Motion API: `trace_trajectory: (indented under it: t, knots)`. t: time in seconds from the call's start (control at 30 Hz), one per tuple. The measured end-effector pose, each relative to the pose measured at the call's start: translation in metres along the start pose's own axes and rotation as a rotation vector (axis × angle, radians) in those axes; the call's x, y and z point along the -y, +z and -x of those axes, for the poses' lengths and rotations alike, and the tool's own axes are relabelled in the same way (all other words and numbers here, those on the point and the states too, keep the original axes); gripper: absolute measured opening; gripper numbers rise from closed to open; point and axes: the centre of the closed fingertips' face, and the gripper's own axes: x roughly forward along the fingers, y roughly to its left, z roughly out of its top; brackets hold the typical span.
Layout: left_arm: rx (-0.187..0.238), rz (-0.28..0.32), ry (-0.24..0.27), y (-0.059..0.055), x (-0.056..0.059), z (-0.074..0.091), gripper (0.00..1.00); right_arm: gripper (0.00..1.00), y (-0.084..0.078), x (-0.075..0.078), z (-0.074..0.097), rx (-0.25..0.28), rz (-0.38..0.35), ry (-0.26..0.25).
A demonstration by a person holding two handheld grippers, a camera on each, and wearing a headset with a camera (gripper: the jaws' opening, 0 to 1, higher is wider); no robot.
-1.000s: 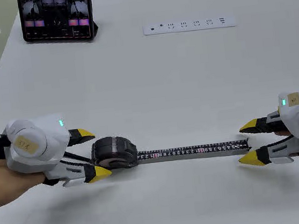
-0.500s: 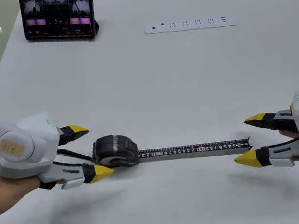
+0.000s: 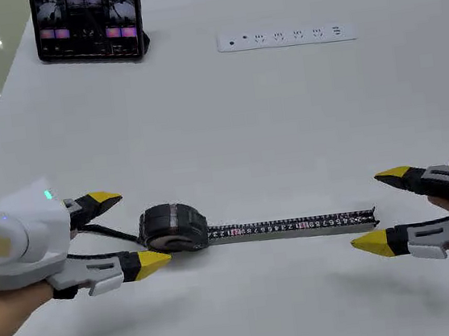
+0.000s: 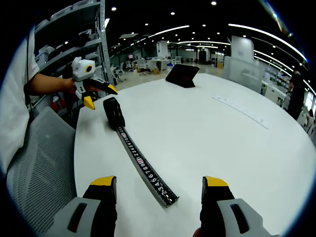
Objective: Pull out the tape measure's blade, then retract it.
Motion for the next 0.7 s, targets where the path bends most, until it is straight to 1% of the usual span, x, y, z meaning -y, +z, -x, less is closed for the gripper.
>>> trace_trajectory:
  t: [0.03, 0.1, 0.17, 0.23, 0.33, 0.4, 0.47, 0.6, 0.7]
  knots:
    - [0.009, 0.006, 0.009, 0.001, 0.000, 0.002, 0.67, 0.70, 0.001, 0.001, 0.001, 0.003, 0.004, -0.014]
    - [0.022, 0.019, 0.018, 0.002, 0.000, 0.005, 0.67, 0.70, 0.003, -0.001, 0.003, 0.011, 0.002, -0.019]
    - [0.032, 0.034, 0.027, 0.002, 0.000, 0.008, 0.67, 0.72, 0.005, 0.000, 0.004, 0.024, 0.005, -0.036]
    - [0.034, 0.038, 0.031, 0.001, 0.003, 0.010, 0.67, 0.73, 0.009, -0.003, 0.006, 0.037, -0.006, -0.035]
    - [0.038, 0.050, 0.033, 0.000, 0.006, 0.013, 0.67, 0.74, 0.013, -0.007, 0.007, 0.040, 0.003, -0.041]
    - [0.036, 0.043, 0.043, -0.001, 0.008, 0.015, 0.67, 0.75, 0.017, -0.008, 0.009, 0.053, 0.005, -0.051]
    - [0.049, 0.064, 0.050, -0.001, 0.008, 0.017, 0.68, 0.77, 0.019, -0.009, 0.010, 0.062, 0.000, -0.059]
    - [0.052, 0.070, 0.065, -0.003, 0.009, 0.021, 0.71, 0.80, 0.020, -0.009, 0.014, 0.073, -0.004, -0.074]
    - [0.052, 0.074, 0.061, -0.004, 0.013, 0.023, 0.73, 0.82, 0.018, -0.011, 0.016, 0.076, -0.010, -0.077]
